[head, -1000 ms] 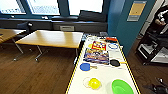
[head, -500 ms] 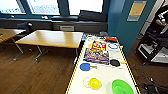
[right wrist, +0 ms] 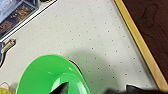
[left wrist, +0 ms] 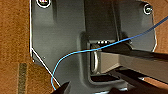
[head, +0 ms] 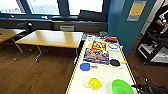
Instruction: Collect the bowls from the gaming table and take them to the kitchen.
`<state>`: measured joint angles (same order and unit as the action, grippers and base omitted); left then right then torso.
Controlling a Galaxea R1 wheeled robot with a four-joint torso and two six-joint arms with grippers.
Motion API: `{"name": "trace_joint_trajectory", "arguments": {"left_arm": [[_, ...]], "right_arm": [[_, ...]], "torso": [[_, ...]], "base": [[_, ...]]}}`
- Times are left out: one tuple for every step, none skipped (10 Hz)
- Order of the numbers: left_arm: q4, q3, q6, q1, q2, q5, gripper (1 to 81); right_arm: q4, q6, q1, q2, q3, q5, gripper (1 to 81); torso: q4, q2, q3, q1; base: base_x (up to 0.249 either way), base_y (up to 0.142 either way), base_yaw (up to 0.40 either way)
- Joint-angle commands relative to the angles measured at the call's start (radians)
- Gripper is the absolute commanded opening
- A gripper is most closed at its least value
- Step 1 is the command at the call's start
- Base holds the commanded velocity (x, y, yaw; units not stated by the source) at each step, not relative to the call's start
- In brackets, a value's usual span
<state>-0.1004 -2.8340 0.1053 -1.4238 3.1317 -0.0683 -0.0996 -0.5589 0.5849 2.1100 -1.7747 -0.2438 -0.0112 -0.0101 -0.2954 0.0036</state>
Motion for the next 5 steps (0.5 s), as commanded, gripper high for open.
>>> {"name": "trace_joint_trajectory", "arguments": {"left_arm": [[-0.001,-0.002,0.002,0.019,-0.001,0.07,81.1],[-0.001,-0.001,0.001,0.021,0.001,0.071,81.1],[-0.001,-0.001,0.001,0.021,0.002,0.073,81.1],[-0.001,0.001,0.002,0.021,0.002,0.073,81.1],[-0.001,0.001,0.002,0.021,0.002,0.073,81.1]], "right_arm": [[-0.009,-0.006,-0.095,0.02,-0.028,-0.02,81.1],[-0.008,-0.013,-0.085,0.04,-0.043,-0.02,81.1],[-0.008,-0.013,-0.075,0.053,-0.051,-0.017,81.1],[-0.006,-0.013,-0.061,0.067,-0.049,-0.012,81.1],[-0.005,-0.013,-0.047,0.079,-0.052,-0.009,81.1]], "torso": [[0.0,0.0,0.0,0.0],[0.0,0.0,0.0,0.0],[0.0,0.0,0.0,0.0],[0.0,0.0,0.0,0.0],[0.0,0.0,0.0,0.0]], "base": [[0.0,0.0,0.0],[0.0,0.0,0.0],[0.0,0.0,0.0],[0.0,0.0,0.0],[0.0,0.0,0.0]]}}
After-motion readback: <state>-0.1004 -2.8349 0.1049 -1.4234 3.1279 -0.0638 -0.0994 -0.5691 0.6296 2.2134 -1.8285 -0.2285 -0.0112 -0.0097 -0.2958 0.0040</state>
